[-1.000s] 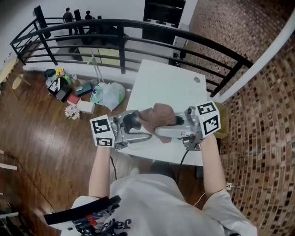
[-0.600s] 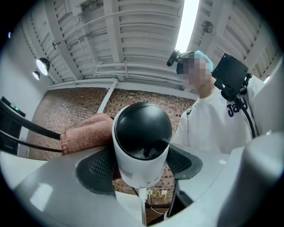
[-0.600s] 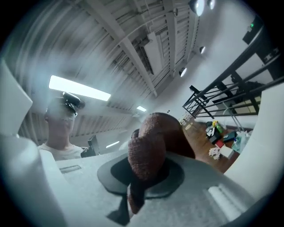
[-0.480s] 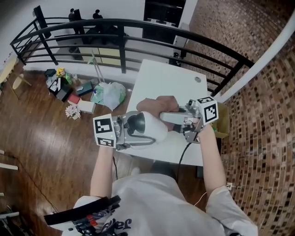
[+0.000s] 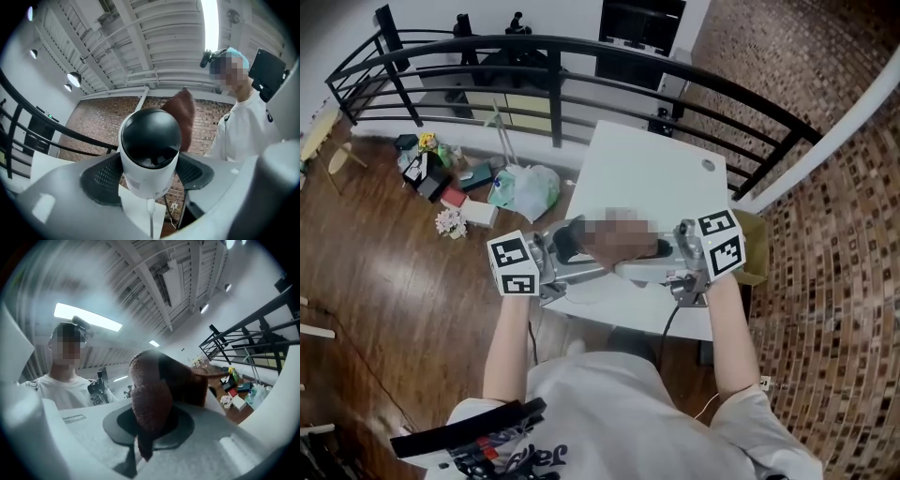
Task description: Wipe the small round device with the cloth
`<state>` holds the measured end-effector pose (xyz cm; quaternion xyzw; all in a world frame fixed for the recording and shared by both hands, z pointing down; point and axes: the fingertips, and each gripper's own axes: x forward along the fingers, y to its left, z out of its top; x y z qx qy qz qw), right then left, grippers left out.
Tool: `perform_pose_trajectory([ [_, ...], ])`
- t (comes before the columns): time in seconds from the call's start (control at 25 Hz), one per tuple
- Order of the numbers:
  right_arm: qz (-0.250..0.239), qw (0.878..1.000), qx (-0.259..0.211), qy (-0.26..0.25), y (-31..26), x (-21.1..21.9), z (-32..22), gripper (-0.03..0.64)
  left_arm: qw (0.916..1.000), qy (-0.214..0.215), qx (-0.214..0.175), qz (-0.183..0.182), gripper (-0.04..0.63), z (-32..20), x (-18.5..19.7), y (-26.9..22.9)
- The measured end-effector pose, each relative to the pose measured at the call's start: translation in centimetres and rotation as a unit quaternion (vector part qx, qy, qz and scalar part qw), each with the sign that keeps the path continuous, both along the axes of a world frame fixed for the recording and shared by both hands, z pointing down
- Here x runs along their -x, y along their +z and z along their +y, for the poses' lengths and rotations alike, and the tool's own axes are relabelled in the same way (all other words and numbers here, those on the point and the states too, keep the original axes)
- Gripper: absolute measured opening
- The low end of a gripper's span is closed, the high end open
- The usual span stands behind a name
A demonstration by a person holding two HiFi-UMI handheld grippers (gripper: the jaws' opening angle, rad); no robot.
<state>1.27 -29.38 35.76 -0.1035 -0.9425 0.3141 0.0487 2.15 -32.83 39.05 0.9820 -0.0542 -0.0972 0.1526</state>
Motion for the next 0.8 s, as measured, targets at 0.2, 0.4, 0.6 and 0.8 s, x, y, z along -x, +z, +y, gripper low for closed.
perform_pose_trajectory([
  [0.2, -0.061, 0.993, 0.042, 0.089, -0.9, -4.0, -6.3, 0.023, 0.9944, 0.082, -0.039, 0.054, 0.377, 3.9, 1.2, -1.8],
  [0.4, -0.064, 0.993, 0.094, 0.044, 1.7, -1.0, -4.6, 0.023, 0.9876, 0.123, -0.060, 0.076, 0.377, 6.0, 1.4, -2.8],
  [0.6, -0.099, 0.988, 0.117, 0.036, 0.7, -1.0, -3.7, 0.023, 0.9929, 0.090, -0.048, 0.062, 0.377, 4.7, 1.2, -2.1],
  [0.8, -0.041, 0.998, 0.043, 0.020, -0.2, -0.4, -0.7, 0.023, 0.9985, 0.017, -0.009, 0.052, 0.377, 1.4, 1.1, -0.5],
])
